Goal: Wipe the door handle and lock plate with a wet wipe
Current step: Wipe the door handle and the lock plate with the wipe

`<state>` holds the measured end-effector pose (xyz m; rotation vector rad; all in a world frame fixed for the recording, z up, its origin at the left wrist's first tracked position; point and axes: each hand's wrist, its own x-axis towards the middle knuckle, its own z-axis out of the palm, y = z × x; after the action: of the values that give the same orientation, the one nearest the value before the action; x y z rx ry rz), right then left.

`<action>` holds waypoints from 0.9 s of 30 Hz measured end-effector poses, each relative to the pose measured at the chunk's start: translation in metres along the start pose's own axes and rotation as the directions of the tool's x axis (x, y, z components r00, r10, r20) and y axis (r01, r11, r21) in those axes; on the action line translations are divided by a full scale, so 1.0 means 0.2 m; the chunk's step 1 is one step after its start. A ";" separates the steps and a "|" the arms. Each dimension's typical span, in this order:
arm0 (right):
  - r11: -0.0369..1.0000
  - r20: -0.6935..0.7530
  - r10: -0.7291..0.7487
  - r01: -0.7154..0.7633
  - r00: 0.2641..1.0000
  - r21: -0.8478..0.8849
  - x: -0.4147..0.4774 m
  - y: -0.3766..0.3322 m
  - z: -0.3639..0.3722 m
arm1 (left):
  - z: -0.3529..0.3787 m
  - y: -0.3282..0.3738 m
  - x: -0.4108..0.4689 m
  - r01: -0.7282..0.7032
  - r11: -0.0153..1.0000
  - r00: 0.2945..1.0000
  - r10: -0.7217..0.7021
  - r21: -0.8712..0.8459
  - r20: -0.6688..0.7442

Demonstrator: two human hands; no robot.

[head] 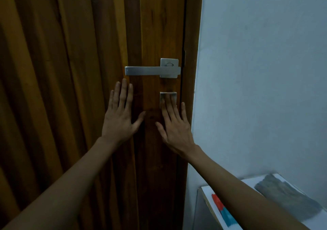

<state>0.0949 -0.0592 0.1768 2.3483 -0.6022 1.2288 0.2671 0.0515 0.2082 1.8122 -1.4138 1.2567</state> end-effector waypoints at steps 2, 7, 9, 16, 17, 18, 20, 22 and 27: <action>1.000 -0.004 -0.011 0.011 1.000 -0.006 0.02 0.02 -0.01 | 0.01 0.00 0.00 0.002 1.000 1.000 -0.002 0.008 -0.008; 0.995 -0.068 0.101 -0.100 0.993 0.022 0.15 -0.04 -0.07 | 0.00 0.00 0.00 0.009 1.000 1.000 -0.009 0.008 -0.005; 0.988 -0.120 0.155 -0.156 0.981 -0.001 0.14 -0.04 -0.06 | 0.00 0.01 0.00 0.007 1.000 1.000 -0.007 0.004 0.003; 0.996 -0.142 0.092 -0.089 0.986 0.026 0.03 -0.03 -0.03 | 0.00 0.00 0.00 0.005 1.000 1.000 -0.005 -0.005 -0.002; 0.997 -0.114 0.082 -0.080 0.990 0.020 0.01 -0.03 -0.03 | 0.00 0.00 0.00 0.005 1.000 1.000 -0.005 0.000 -0.002; 0.997 -0.082 0.071 -0.070 0.994 0.013 -0.02 -0.04 -0.03 | 0.00 0.00 0.00 0.006 1.000 1.000 -0.006 0.005 0.000; 0.998 -0.018 0.060 -0.060 0.998 -0.001 -0.07 -0.05 -0.03 | 0.01 0.00 0.00 0.004 1.000 1.000 -0.004 0.010 -0.001; 0.997 0.007 0.080 -0.080 0.997 -0.005 -0.08 -0.06 -0.04 | 0.01 0.00 0.00 0.004 1.000 1.000 -0.004 0.014 -0.013; 0.980 -0.058 0.189 -0.185 0.980 0.069 0.09 -0.08 -0.10 | 0.00 0.00 0.00 0.007 1.000 1.000 -0.007 0.011 -0.023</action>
<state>0.0996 -0.0392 0.1994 2.3364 -0.7882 1.4198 0.2680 0.0511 0.2076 1.8024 -1.3893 1.2800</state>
